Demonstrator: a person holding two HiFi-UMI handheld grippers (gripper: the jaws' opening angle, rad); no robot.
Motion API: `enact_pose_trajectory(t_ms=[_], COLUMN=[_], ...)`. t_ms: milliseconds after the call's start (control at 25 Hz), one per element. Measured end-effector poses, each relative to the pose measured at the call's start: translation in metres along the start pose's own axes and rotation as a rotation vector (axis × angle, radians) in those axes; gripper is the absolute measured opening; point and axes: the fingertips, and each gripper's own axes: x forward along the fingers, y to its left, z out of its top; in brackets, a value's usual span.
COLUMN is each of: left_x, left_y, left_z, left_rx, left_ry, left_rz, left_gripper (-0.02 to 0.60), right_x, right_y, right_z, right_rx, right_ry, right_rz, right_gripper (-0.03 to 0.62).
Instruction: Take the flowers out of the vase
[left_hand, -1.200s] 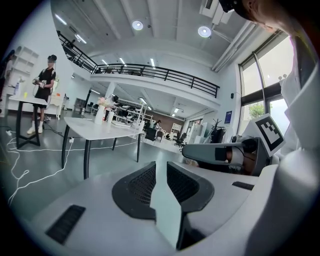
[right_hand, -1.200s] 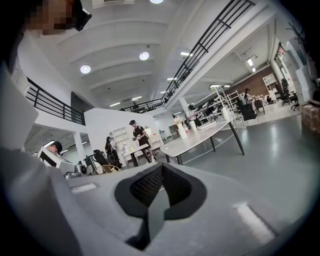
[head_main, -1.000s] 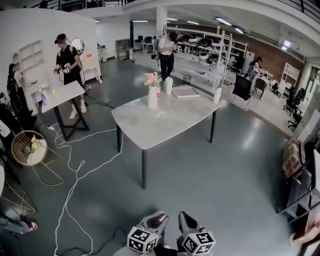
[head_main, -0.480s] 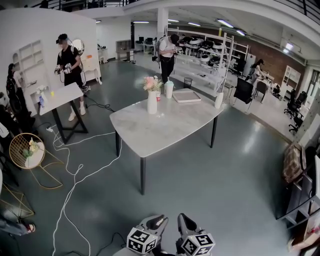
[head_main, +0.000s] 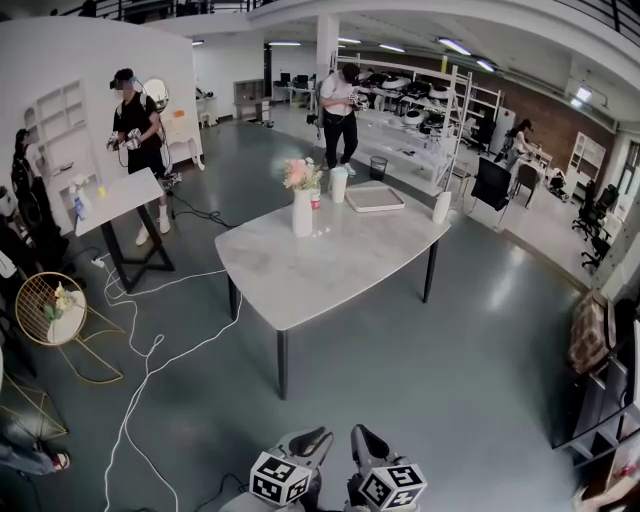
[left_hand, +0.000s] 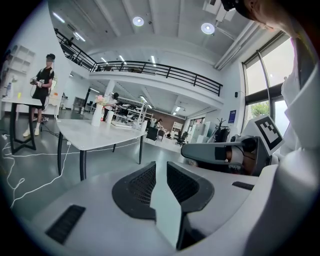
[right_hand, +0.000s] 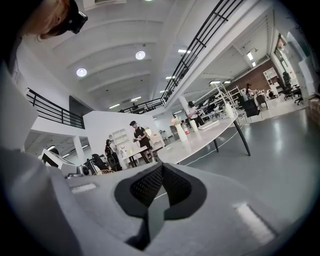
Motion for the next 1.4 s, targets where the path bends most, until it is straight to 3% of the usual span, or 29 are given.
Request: enact_pose_trajectory(t_ms=[640, 1400], left_x=[0.055, 0.126], left_y=[0.082, 0.157], left_z=[0.071, 0.110], left_rx=[0.023, 0.010], left_ry=[-0.032, -0.023], left_rz=[0.007, -0.037], left_gripper=[0.071, 0.071], right_x=[0.110, 0.209], right_y=[-0.010, -0.041], right_z=[0.056, 0.080], right_rx=[-0.032, -0.035], right_ry=[-0.007, 0.024], right_rz=[0.041, 0.027], right_gripper=[0.000, 0.000])
